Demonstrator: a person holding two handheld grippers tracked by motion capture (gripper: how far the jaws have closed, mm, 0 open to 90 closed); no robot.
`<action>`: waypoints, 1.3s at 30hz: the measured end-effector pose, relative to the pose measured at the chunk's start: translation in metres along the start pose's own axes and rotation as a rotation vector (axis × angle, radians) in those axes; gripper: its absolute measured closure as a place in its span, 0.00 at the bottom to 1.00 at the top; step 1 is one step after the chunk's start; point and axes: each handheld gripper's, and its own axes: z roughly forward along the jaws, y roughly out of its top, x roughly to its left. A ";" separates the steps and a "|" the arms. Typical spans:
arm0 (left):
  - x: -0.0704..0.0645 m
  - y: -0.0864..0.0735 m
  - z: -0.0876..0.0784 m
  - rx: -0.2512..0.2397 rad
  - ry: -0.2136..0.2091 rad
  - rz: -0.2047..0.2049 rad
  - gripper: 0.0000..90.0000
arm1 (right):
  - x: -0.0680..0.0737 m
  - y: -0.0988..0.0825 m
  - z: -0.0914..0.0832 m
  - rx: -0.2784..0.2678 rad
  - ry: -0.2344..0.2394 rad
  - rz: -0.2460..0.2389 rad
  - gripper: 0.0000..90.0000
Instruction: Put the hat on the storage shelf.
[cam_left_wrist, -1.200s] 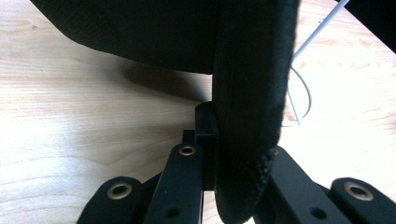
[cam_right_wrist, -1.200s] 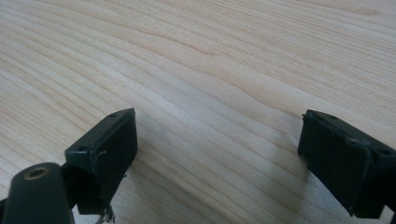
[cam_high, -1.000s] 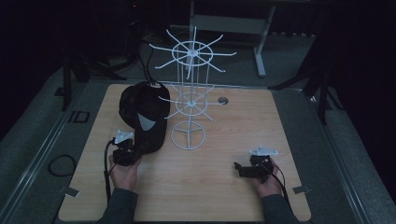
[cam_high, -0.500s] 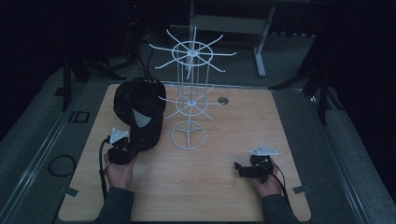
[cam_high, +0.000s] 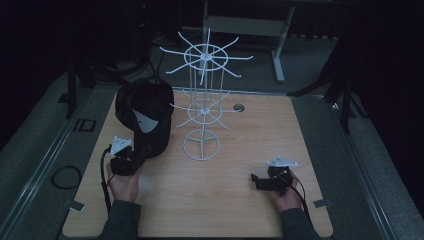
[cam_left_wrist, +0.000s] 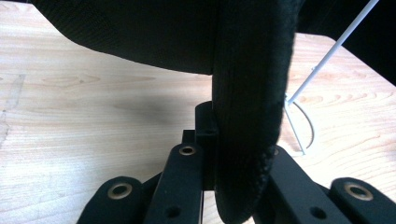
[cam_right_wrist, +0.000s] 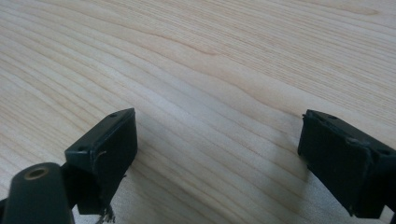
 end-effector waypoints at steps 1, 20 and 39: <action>0.000 0.000 -0.001 -0.004 -0.003 0.001 0.96 | 0.000 0.000 0.000 0.000 0.000 0.000 0.13; 0.005 0.008 -0.014 -0.050 -0.024 0.047 0.96 | 0.000 0.000 0.000 -0.001 0.000 -0.002 0.13; 0.005 0.017 -0.030 -0.109 0.002 0.078 0.96 | 0.000 0.000 0.000 -0.001 0.000 -0.002 0.13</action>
